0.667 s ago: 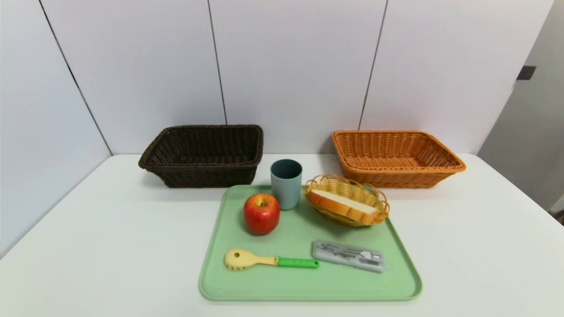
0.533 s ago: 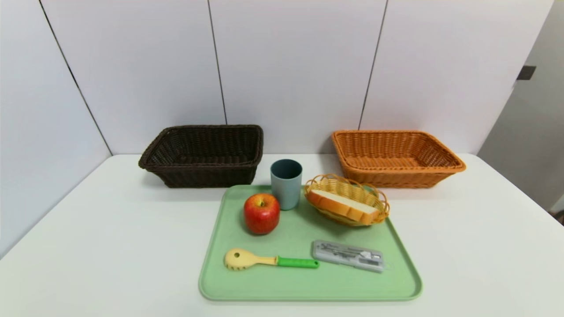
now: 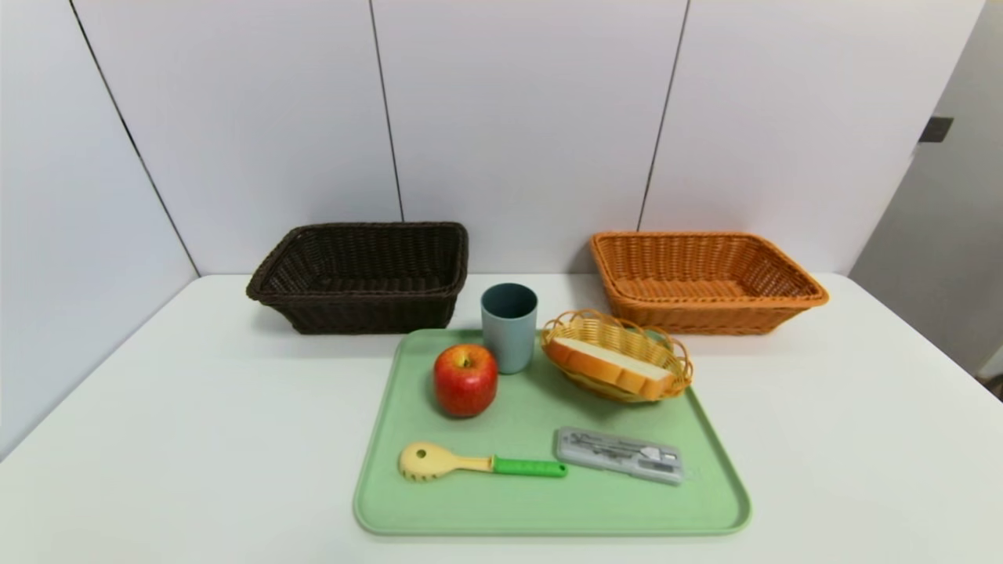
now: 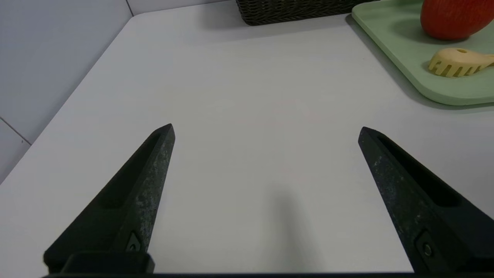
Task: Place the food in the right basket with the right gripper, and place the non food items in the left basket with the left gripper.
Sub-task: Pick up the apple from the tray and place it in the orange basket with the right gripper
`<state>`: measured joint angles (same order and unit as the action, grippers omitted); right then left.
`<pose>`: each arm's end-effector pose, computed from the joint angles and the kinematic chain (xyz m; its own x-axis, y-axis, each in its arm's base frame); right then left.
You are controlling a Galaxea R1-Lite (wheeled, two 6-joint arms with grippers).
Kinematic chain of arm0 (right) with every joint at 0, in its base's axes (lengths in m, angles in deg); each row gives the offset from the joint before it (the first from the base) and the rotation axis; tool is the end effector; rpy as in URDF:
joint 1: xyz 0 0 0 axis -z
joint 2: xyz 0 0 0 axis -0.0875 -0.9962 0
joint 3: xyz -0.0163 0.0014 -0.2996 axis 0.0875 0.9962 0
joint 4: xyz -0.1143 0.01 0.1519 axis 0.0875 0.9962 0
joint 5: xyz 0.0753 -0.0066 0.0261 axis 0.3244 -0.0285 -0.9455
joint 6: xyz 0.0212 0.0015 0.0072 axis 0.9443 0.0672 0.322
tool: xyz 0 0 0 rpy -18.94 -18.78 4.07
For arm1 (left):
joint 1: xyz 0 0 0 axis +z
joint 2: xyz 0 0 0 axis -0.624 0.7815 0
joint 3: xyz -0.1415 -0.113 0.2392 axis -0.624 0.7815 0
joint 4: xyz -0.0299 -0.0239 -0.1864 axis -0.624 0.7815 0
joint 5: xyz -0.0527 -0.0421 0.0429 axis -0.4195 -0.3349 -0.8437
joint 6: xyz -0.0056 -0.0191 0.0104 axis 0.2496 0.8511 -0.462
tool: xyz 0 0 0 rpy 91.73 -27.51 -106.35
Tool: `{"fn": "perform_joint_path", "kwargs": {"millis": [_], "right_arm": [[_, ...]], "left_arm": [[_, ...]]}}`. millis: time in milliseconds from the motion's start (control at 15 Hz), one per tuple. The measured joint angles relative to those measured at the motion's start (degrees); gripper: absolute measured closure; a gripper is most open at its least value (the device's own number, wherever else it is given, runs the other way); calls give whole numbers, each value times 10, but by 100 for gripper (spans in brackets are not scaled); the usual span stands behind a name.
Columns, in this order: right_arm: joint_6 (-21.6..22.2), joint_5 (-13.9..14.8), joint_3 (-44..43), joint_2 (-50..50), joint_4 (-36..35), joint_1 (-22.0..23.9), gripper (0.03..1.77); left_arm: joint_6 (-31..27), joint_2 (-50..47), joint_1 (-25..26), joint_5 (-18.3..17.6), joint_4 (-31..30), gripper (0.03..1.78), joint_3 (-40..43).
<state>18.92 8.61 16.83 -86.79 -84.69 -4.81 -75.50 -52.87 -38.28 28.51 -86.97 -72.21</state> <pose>-0.0230 0.0000 0.0755 1.0000 -0.0038 0.0013 0.0037 0.9987 0.0511 -0.0231 -0.0010 0.0751 0.9995 -0.0312 -0.0072 0.0317 0.9954 0.0901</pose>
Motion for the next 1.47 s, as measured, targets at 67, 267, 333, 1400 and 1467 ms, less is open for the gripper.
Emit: {"fn": "perform_joint_path", "kwargs": {"millis": [67, 267, 333, 1400, 1467], "right_arm": [[0, 0, 0, 0, 0, 0, 10], [-10, -2, 0, 0, -1, 0, 10], [-14, -3, 0, 0, 0, 0, 10], [-30, -33, -200, -115, 143, -3, 10], [-26, -33, -221, -147, 146, -4, 10]], "left_arm": [[3, 0, 0, 0, 0, 12, 0], [5, 0, 0, 1, -1, 12, 0], [3, 0, 0, 1, -2, 12, 0], [53, 97, -1, -4, 239, 12, -236], [56, 126, -1, -4, 240, 12, -254]]}}
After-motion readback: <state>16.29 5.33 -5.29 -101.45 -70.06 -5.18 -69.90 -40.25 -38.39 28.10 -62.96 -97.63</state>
